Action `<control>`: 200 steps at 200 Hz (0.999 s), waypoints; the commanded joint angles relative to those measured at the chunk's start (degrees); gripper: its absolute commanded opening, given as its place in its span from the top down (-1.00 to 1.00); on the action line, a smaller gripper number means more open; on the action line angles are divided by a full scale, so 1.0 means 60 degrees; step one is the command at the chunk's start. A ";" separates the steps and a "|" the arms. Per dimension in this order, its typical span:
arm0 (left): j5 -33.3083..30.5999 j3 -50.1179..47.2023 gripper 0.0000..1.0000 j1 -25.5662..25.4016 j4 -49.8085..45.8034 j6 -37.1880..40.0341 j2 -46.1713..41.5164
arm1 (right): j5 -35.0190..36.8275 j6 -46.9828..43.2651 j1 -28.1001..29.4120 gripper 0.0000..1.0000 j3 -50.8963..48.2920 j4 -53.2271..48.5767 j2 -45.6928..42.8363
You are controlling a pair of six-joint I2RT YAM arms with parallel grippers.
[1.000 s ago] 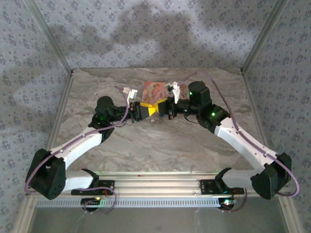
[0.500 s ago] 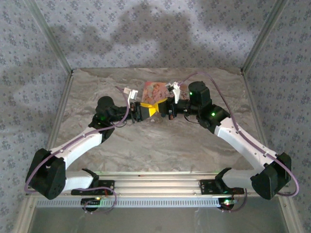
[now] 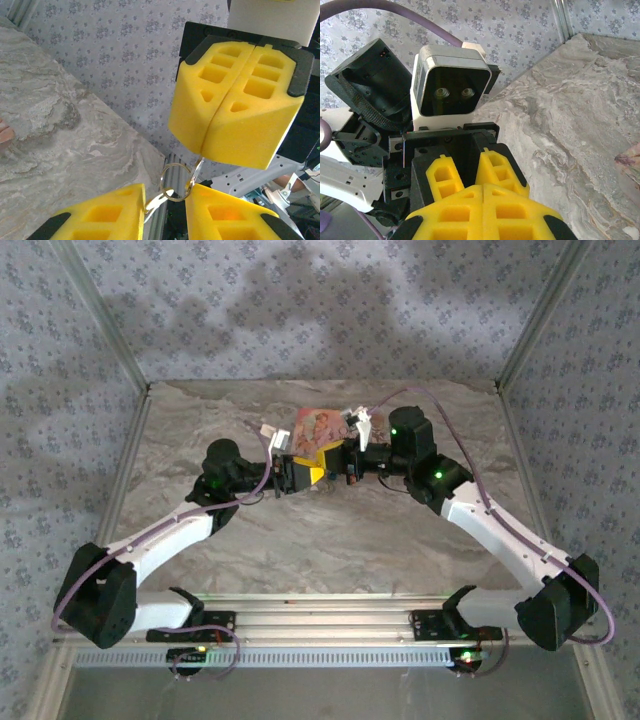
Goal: Unlock the padlock with the key
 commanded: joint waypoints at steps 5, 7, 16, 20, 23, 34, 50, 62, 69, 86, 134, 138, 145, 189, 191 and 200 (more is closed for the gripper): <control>0.0066 0.0002 0.45 0.0025 -0.0039 0.0215 -0.0124 | -0.0425 0.0130 -0.0066 1.00 -0.0029 0.0223 0.0001; 0.0066 0.0002 0.45 0.0040 -0.0039 0.0214 -0.0145 | -0.0438 0.0119 -0.0069 1.00 -0.0031 0.0221 0.0007; 0.0079 -0.0024 0.45 0.0068 -0.0039 0.0221 -0.0185 | -0.0511 0.0136 -0.0097 1.00 -0.0031 0.0209 0.0013; 0.0080 -0.0028 0.45 0.0103 -0.0039 0.0207 -0.0208 | -0.0544 0.0131 -0.0110 1.00 -0.0050 0.0193 0.0006; 0.0080 -0.0036 0.45 0.0112 -0.0039 0.0199 -0.0233 | -0.0568 0.0136 -0.0117 1.00 -0.0051 0.0205 0.0013; 0.0099 -0.0042 0.42 0.0156 -0.0031 0.0193 -0.0298 | -0.0650 0.0145 -0.0143 1.00 -0.0065 0.0203 0.0010; 0.0110 -0.0056 0.28 0.0195 -0.0011 0.0184 -0.0390 | -0.0765 0.0152 -0.0158 1.00 -0.0080 0.0193 0.0022; 0.0124 -0.0042 0.19 0.0187 0.0005 0.0186 -0.0450 | -0.0849 0.0171 -0.0161 1.00 -0.0080 0.0207 0.0050; 0.0145 -0.0042 0.15 0.0188 0.0020 0.0192 -0.0476 | -0.0894 0.0174 -0.0158 1.00 -0.0080 0.0223 0.0064; 0.0168 -0.0002 0.15 0.0201 0.0064 0.0162 -0.0480 | -0.0971 0.0201 -0.0158 1.00 -0.0079 0.0273 0.0100; 0.0226 0.0031 0.37 0.0176 0.0284 0.0062 -0.0469 | -0.1135 0.0290 -0.0158 1.00 -0.0080 0.0392 0.0175; 0.0240 0.0038 0.40 0.0179 0.0284 0.0060 -0.0465 | -0.1149 0.0284 -0.0158 1.00 -0.0080 0.0392 0.0175; 0.0255 0.0046 0.47 0.0180 0.0284 0.0052 -0.0451 | -0.1151 0.0306 -0.0158 1.00 -0.0080 0.0403 0.0175; 0.0285 0.0019 0.97 0.0180 0.0254 0.0032 -0.0424 | -0.1093 0.0335 -0.0202 1.00 -0.0094 0.0428 0.0131; 0.0285 0.0017 0.98 0.0181 0.0254 0.0018 -0.0422 | -0.1103 0.0335 -0.0220 1.00 -0.0095 0.0441 0.0131; 0.0285 0.0024 1.00 0.0186 0.0247 0.0029 -0.0428 | -0.1133 0.0385 -0.0249 1.00 -0.0095 0.0483 0.0131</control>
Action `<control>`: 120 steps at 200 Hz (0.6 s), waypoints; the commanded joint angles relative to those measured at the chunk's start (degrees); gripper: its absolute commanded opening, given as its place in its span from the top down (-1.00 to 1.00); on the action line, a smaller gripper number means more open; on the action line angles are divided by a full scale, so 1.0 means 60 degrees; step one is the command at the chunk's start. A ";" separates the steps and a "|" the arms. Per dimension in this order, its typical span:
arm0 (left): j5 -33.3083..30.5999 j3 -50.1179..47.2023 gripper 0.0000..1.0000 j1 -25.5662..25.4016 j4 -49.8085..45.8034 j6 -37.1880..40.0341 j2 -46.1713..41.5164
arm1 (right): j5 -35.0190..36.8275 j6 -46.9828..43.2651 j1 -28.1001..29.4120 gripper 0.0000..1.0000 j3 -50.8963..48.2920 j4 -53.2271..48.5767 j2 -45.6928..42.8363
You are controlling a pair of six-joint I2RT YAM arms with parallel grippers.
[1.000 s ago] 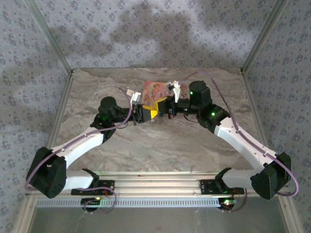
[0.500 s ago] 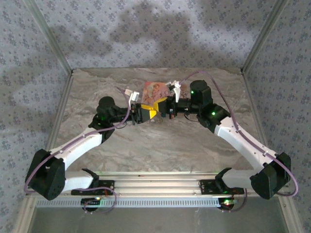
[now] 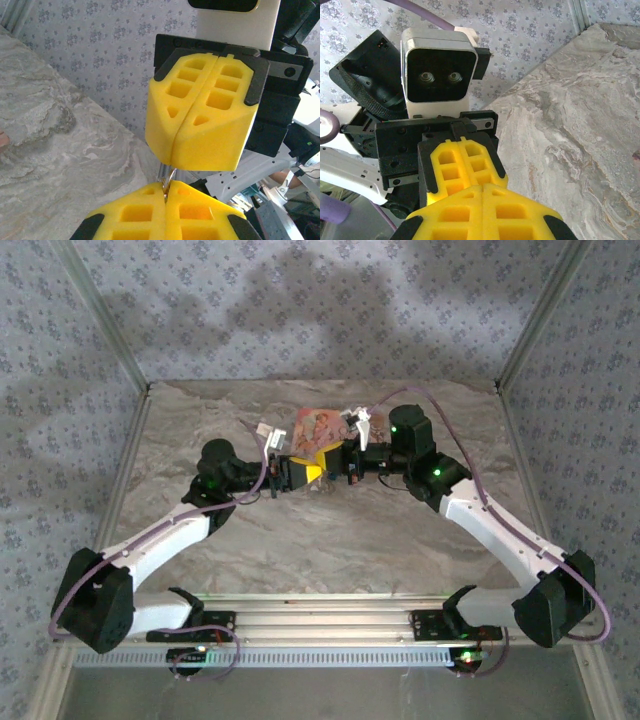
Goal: Unlock the padlock with the key
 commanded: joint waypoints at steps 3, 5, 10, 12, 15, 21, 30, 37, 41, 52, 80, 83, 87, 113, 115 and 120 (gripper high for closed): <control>0.0027 0.0045 1.00 0.0055 0.0206 0.0034 -0.0180 | -0.0331 0.0205 -0.0058 1.00 -0.0029 0.0353 -0.0059; 0.0027 0.0041 1.00 0.0048 0.0196 0.0041 -0.0184 | -0.0337 0.0218 -0.0048 1.00 -0.0027 0.0366 -0.0059; 0.0027 0.0032 1.00 0.0049 0.0210 0.0047 -0.0183 | -0.0345 0.0239 -0.0067 1.00 -0.0040 0.0380 -0.0063; 0.0027 0.0034 1.00 0.0054 0.0208 0.0059 -0.0192 | -0.0362 0.0248 -0.0072 1.00 -0.0040 0.0387 -0.0052; 0.0018 0.0035 1.00 0.0057 0.0207 0.0062 -0.0202 | -0.0367 0.0255 -0.0063 1.00 -0.0040 0.0397 -0.0045; -0.0023 0.0010 1.00 0.0057 0.0195 0.0103 -0.0221 | -0.0368 0.0270 -0.0065 1.00 -0.0026 0.0397 -0.0031; -0.0095 -0.0009 1.00 0.0063 0.0168 0.0157 -0.0265 | -0.0361 0.0283 -0.0066 1.00 -0.0011 0.0399 -0.0015; -0.0153 -0.0009 1.00 0.0072 0.0075 0.0220 -0.0294 | -0.0311 0.0324 -0.0065 1.00 -0.0022 0.0384 0.0000; -0.0188 -0.0009 1.00 0.0086 0.0006 0.0269 -0.0309 | -0.0251 0.0349 -0.0064 1.00 -0.0033 0.0383 -0.0004; -0.0286 -0.0007 1.00 0.0118 -0.0255 0.0434 -0.0362 | 0.0012 0.0464 -0.0097 0.65 -0.0014 0.0296 0.0000; -0.0691 0.0071 1.00 0.0175 -0.1715 0.1347 -0.0638 | 0.0956 0.0884 -0.0296 -0.16 -0.0047 -0.0108 -0.0080; -0.0735 0.0078 1.00 0.0176 -0.1873 0.1445 -0.0692 | 0.1116 0.0920 -0.0318 -0.18 -0.0061 -0.0180 -0.0098; -0.0806 0.0092 1.00 0.0184 -0.2120 0.1592 -0.0732 | 0.1359 0.1002 -0.0347 -0.20 -0.0080 -0.0294 -0.0123; -0.1463 0.0152 1.00 0.0211 -0.3768 0.2529 -0.1121 | 0.2924 0.1335 -0.0542 -0.23 -0.0392 -0.1054 -0.0278; -0.1540 0.0145 1.00 0.0215 -0.3918 0.2602 -0.1148 | 0.3085 0.1339 -0.0536 -0.23 -0.0421 -0.1122 -0.0286; -0.1739 0.0151 1.00 0.0208 -0.4290 0.2796 -0.1202 | 0.3479 0.1365 -0.0512 -0.23 -0.0483 -0.1310 -0.0297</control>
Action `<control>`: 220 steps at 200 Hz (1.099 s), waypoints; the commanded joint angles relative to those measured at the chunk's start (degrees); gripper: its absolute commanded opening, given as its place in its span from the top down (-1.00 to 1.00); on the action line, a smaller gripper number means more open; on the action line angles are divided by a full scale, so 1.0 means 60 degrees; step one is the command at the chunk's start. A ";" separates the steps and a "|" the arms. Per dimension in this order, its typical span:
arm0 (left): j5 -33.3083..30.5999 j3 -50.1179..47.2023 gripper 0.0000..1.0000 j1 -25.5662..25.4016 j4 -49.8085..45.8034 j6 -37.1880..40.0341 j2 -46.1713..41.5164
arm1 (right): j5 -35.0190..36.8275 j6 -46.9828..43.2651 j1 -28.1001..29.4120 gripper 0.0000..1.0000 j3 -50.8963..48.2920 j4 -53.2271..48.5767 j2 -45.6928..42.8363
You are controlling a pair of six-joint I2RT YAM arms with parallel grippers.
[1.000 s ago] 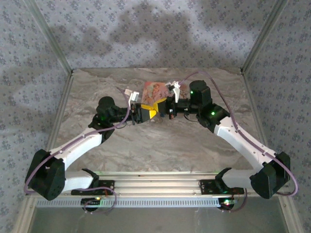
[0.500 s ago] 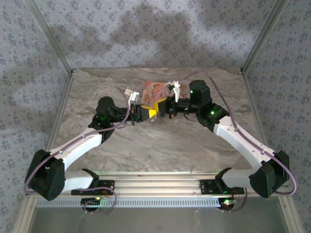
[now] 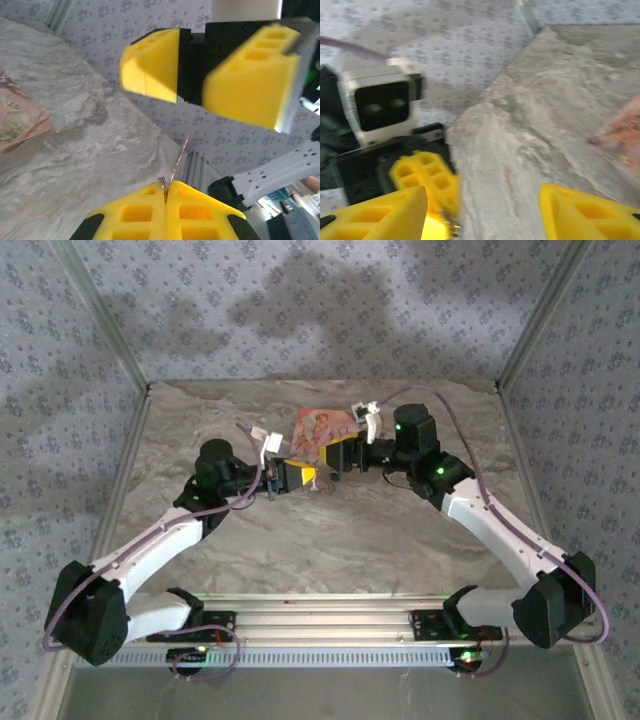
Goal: Unlock the padlock with the key
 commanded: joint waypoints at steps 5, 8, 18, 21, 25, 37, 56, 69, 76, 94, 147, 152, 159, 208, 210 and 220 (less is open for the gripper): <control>-0.1044 0.0152 1.00 0.0060 -0.2312 0.1479 -0.0521 | 0.2356 0.0538 -0.0025 -0.23 -0.0406 -0.1250 -0.0237; -0.1179 0.0141 1.00 0.0066 -0.2523 0.1557 -0.0553 | 0.2615 0.0614 0.0001 -0.23 -0.0438 -0.1400 -0.0215; -0.1681 0.0029 1.00 0.0063 -0.3120 0.1757 -0.0666 | 0.3530 0.0978 0.0138 -0.22 -0.0616 -0.1813 -0.0113; -0.1833 -0.0032 1.00 0.0062 -0.3261 0.1782 -0.0718 | 0.3779 0.1097 0.0175 -0.21 -0.0671 -0.1910 -0.0062; -0.2028 -0.0124 1.00 0.0061 -0.3406 0.1809 -0.0764 | 0.4089 0.1259 0.0224 -0.20 -0.0781 -0.2029 0.0019; -0.2405 -0.0445 1.00 0.0069 -0.3659 0.1806 -0.0893 | 0.4996 0.1937 0.0470 -0.15 -0.1147 -0.2200 0.0307; -0.2787 -0.0998 1.00 0.0078 -0.3814 0.1603 -0.1078 | 0.6144 0.2931 0.0941 -0.10 -0.1623 -0.1908 0.1010; -0.2977 -0.1296 1.00 0.0078 -0.3938 0.1478 -0.1200 | 0.6962 0.2969 0.1421 -0.09 -0.1564 -0.1727 0.1601; -0.3098 -0.1436 1.00 0.0072 -0.4017 0.1418 -0.1284 | 0.7464 0.2875 0.1663 -0.10 -0.1399 -0.1704 0.1979; -0.3296 -0.1725 1.00 0.0078 -0.4186 0.1338 -0.1515 | 0.8362 0.2859 0.2051 -0.10 -0.0838 -0.1713 0.2948; -0.3669 -0.2084 1.00 0.0156 -0.4950 0.1377 -0.2265 | 0.9235 0.3402 0.2241 -0.08 0.0370 -0.1468 0.4819; -0.3669 -0.2128 1.00 0.0172 -0.4971 0.1378 -0.2319 | 0.9346 0.3444 0.2263 -0.07 0.0501 -0.1506 0.4965; -0.3669 -0.2185 1.00 0.0177 -0.4990 0.1364 -0.2393 | 0.9446 0.3475 0.2269 -0.07 0.0651 -0.1551 0.5156; -0.3784 -0.2401 1.00 0.0217 -0.5234 0.1150 -0.2978 | 0.9670 0.3351 0.2233 -0.05 0.1608 -0.1577 0.6209; -0.3786 -0.2409 1.00 0.0217 -0.5246 0.1127 -0.3026 | 0.9662 0.3351 0.2226 -0.05 0.1627 -0.1586 0.6239; -0.3864 -0.2444 1.00 0.0226 -0.5331 0.1072 -0.3230 | 0.9684 0.3317 0.2209 -0.04 0.1749 -0.1563 0.6386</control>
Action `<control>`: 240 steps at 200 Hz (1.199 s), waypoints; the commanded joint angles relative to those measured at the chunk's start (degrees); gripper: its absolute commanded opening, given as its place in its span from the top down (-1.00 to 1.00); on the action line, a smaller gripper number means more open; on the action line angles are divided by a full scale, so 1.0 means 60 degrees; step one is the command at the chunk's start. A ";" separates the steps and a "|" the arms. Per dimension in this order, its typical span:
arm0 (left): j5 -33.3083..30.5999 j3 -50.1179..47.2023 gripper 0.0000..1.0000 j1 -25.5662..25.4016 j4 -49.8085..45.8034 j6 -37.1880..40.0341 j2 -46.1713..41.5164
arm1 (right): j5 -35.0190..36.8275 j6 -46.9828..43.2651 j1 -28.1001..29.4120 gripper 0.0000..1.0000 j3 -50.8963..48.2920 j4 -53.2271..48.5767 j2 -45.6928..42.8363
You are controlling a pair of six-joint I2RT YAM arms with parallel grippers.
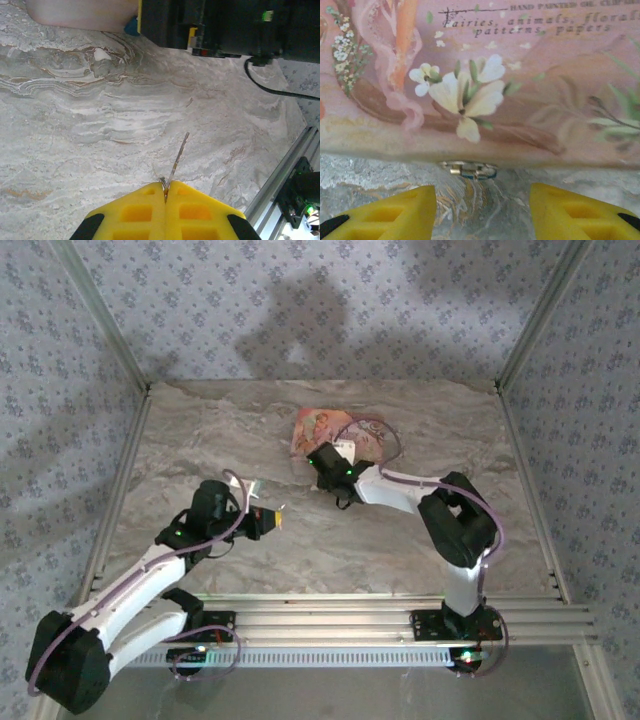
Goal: Unlock the padlock with the key
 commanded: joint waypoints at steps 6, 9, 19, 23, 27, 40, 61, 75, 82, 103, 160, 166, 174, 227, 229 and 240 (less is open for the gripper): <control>-0.0229 -0.0019 1.00 0.0065 -0.0320 -0.0197 -0.0629 | 0.0431 0.0094 -0.0030 -0.04 0.0516 -0.0063 0.0482; -0.0249 -0.0028 1.00 0.0077 -0.0374 -0.0201 -0.0688 | 0.0435 0.0106 -0.0046 -0.04 0.0550 -0.0076 0.0539; -0.0308 -0.0016 1.00 0.0066 -0.0549 -0.0212 -0.0865 | 0.0478 0.0171 -0.0093 -0.03 0.0657 -0.0155 0.0670; -0.0312 -0.0015 1.00 0.0070 -0.0612 -0.0212 -0.0942 | 0.0479 0.0202 -0.0104 -0.03 0.0699 -0.0178 0.0731; -0.0326 -0.0015 1.00 0.0070 -0.0686 -0.0212 -0.1008 | 0.0473 0.0228 -0.0137 -0.03 0.0712 -0.0165 0.0778; -0.0356 -0.0056 1.00 0.0065 -0.0824 -0.0212 -0.1206 | 0.0456 0.0284 -0.0193 -0.01 0.0756 -0.0097 0.0915; -0.0414 -0.0132 1.00 0.0088 -0.0868 -0.0132 -0.1327 | 0.0402 0.0156 -0.0230 0.03 0.0842 0.0086 0.1126; -0.0415 -0.0125 1.00 0.0083 -0.0807 -0.0082 -0.1241 | 0.0345 0.0082 -0.0256 0.06 0.1018 0.0029 0.1290; -0.0401 -0.0118 1.00 0.0080 -0.0754 -0.0067 -0.1178 | 0.0316 0.0046 -0.0261 0.10 0.1057 0.0029 0.1339; -0.0286 0.0017 1.00 0.0083 -0.0684 0.0033 -0.0935 | 0.0326 -0.0158 -0.0274 0.22 0.1059 0.0156 0.1310; -0.0225 0.0220 1.00 0.0095 -0.0799 0.0256 -0.0887 | -0.0016 -0.0738 -0.0413 0.64 0.0699 0.0146 0.0851; -0.0214 0.0220 1.00 0.0105 -0.0803 0.0284 -0.0891 | -0.0188 -0.0772 -0.0432 0.69 0.0568 0.0203 0.0715; -0.0176 0.0220 1.00 0.0092 -0.0789 0.0322 -0.0879 | -0.0442 -0.0823 -0.0463 0.74 0.0357 0.0329 0.0511; 0.0327 0.0185 1.00 0.0088 0.0173 0.0496 -0.0236 | -0.4044 -0.1071 -0.1122 1.00 -0.0404 0.0671 -0.1084; 0.0338 0.0189 1.00 0.0085 0.0218 0.0492 -0.0193 | -0.4223 -0.1070 -0.1163 1.00 -0.0404 0.0672 -0.1155; 0.0428 0.0190 1.00 0.0079 0.0516 0.0463 0.0009 | -0.5137 -0.0846 -0.1369 1.00 -0.0796 0.0746 -0.1467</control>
